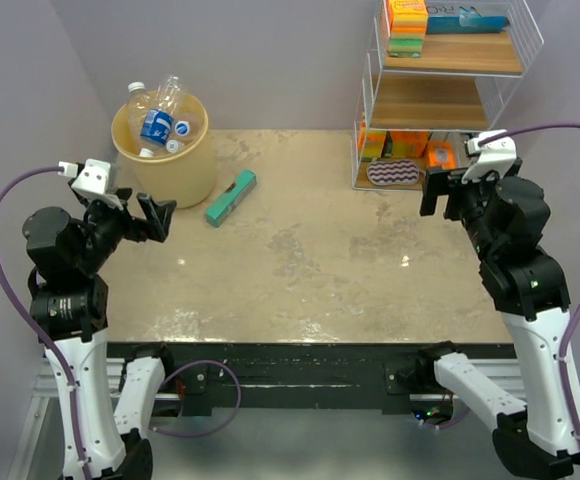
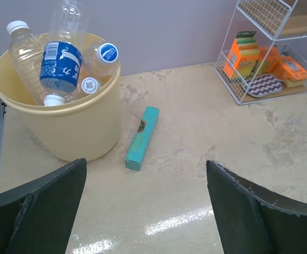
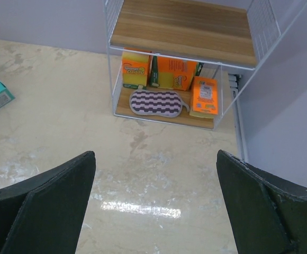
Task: Put the plastic bottles in the bin
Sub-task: Reset both arms
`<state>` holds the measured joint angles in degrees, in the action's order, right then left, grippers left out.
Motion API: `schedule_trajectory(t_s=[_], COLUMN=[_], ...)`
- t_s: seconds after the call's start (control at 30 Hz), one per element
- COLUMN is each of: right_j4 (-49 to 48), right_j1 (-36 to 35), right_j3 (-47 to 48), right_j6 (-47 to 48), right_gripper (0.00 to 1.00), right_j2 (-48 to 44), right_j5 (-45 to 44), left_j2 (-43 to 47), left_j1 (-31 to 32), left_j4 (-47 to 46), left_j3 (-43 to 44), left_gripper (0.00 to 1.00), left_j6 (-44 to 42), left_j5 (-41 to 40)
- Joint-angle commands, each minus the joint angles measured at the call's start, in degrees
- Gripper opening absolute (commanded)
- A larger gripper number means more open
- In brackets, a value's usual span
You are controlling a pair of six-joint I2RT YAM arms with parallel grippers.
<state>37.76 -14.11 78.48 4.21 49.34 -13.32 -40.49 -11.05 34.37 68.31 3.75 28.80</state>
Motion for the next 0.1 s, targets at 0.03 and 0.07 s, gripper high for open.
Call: schedule_trajectory(t_s=[0.03, 0.07], right_j4=[-2.3, -2.3], right_j1=[1.2, 1.4], right_j3=[-0.7, -0.8], right_j6=[-0.5, -0.4], right_gripper=[0.99, 0.99], right_j2=[-0.6, -0.6], right_j5=[2.2, 2.4], left_j2=[-0.2, -0.1], left_j1=[-0.7, -0.7], left_j4=[-2.6, -2.6], left_j3=[-1.2, -1.3], left_gripper=[0.99, 0.99], left_j6=[-0.4, -0.7], left_j5=[0.8, 0.7])
